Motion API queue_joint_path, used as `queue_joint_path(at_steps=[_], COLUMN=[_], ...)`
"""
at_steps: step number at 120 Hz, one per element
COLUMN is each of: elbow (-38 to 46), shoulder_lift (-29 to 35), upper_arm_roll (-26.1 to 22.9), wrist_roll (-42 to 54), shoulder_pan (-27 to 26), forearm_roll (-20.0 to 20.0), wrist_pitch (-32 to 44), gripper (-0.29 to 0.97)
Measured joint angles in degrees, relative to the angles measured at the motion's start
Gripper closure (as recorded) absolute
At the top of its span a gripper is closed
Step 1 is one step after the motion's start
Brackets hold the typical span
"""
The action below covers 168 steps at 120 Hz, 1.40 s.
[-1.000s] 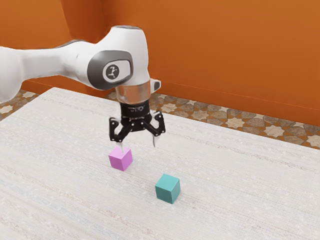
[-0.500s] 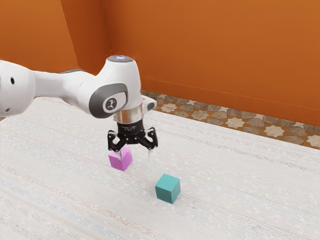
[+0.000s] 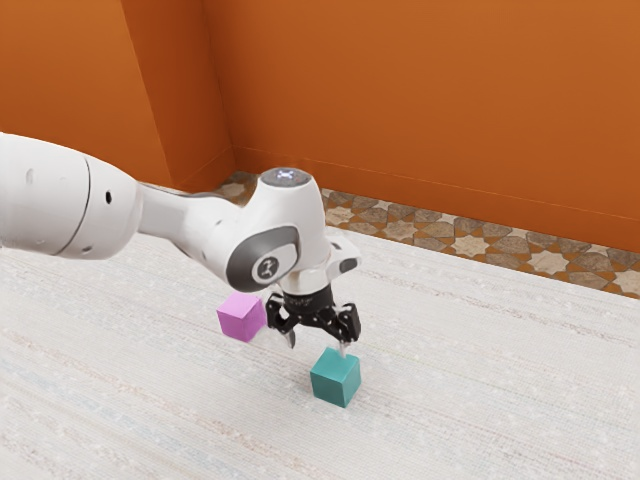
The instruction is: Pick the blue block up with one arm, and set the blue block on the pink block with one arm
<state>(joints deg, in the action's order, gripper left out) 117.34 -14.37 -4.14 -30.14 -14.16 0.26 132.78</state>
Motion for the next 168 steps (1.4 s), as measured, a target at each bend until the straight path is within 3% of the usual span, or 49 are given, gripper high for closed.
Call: queue_joint_path(at_steps=[127, 150, 168], elbow=[-0.55, -0.68, -0.47], shoulder_lift=[-8.96, -8.46, -6.52], upper_arm_roll=[-2.36, -2.33, -2.11], wrist_roll=[9.66, 9.8, 9.23], shoulder_pan=[0.1, 0.1, -0.02], forearm_roll=[-2.35, -1.87, -1.21], wrist_pitch=[8.35, 8.85, 8.98], gripper=[0.0, 0.29, 0.37])
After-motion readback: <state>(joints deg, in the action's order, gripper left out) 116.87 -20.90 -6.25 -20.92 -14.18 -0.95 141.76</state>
